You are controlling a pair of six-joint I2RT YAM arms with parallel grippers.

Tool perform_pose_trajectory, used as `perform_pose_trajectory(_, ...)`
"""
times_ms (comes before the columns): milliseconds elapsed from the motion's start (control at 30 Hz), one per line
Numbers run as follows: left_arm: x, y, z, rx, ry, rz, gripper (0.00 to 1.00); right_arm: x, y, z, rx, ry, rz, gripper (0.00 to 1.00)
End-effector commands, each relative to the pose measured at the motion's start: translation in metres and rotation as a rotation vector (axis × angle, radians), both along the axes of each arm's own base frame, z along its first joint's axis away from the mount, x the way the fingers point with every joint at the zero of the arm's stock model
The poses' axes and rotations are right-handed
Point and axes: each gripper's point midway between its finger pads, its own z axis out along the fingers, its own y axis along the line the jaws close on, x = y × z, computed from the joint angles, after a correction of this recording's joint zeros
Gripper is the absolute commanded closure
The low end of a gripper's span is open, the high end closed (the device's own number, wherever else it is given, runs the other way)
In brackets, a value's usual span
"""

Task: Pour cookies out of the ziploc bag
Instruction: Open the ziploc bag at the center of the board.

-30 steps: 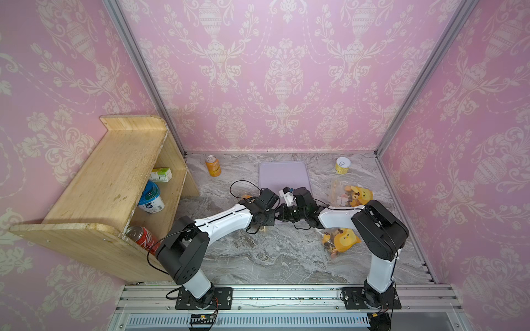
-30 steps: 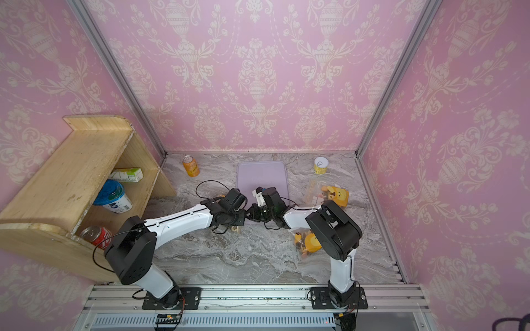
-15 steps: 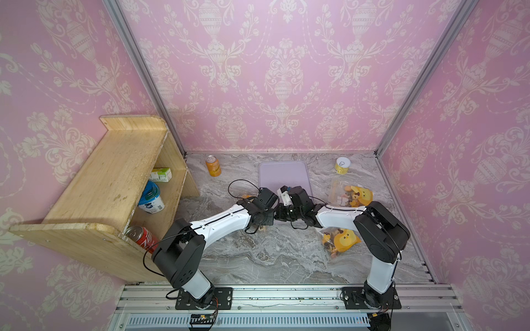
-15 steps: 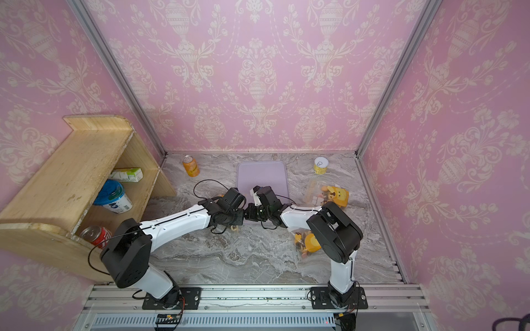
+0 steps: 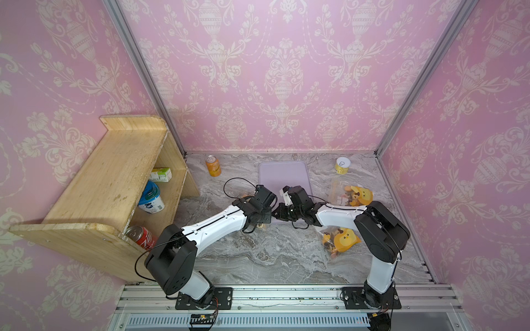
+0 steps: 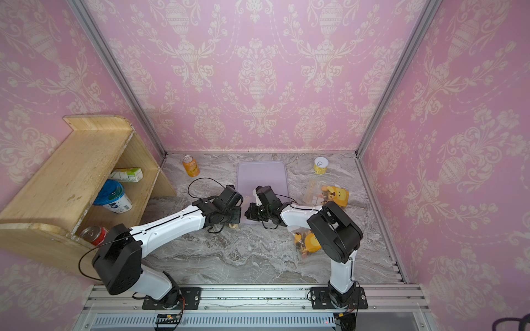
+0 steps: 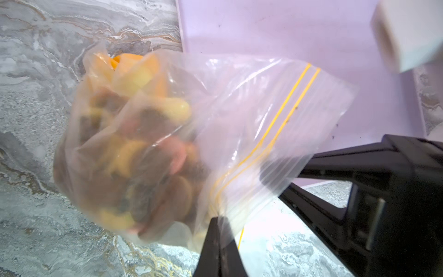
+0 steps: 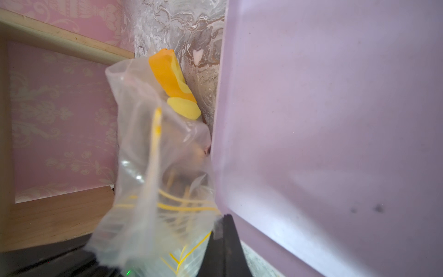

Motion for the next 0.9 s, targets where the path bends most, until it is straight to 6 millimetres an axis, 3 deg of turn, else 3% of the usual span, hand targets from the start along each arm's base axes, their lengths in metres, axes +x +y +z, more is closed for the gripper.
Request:
perform_pose_trajectory(0,-0.001,0.011,0.005,0.028,-0.013,0.024,1.0,0.005,-0.003,0.001,-0.017,-0.012,-0.01,1.0)
perform_pose_trajectory(233,-0.002,0.009,0.016,0.004,-0.02,0.019,1.0,0.002,0.005,0.009,0.027,-0.024,0.023,1.0)
perform_pose_trajectory(267,-0.003,0.008,0.018,0.0,-0.017,0.015,1.0,0.002,0.007,0.01,0.04,-0.023,0.027,0.95)
perform_pose_trajectory(333,-0.003,0.007,0.022,-0.01,-0.015,0.01,1.0,0.004,0.01,0.012,0.064,-0.027,0.024,0.71)
perform_pose_trajectory(367,-0.004,0.006,0.024,-0.014,-0.015,0.009,1.0,0.004,0.011,0.012,0.069,-0.024,0.027,0.64)
perform_pose_trajectory(467,-0.004,0.006,0.027,-0.02,-0.016,0.008,1.0,0.006,0.013,0.012,0.069,-0.022,0.025,0.51)
perform_pose_trajectory(667,-0.004,0.003,0.036,-0.047,-0.022,-0.001,1.0,0.008,0.011,0.007,0.036,-0.021,0.025,0.49)
perform_pose_trajectory(867,-0.009,0.013,0.049,-0.084,-0.025,0.016,1.0,0.01,0.002,0.003,-0.025,-0.037,0.006,0.46)
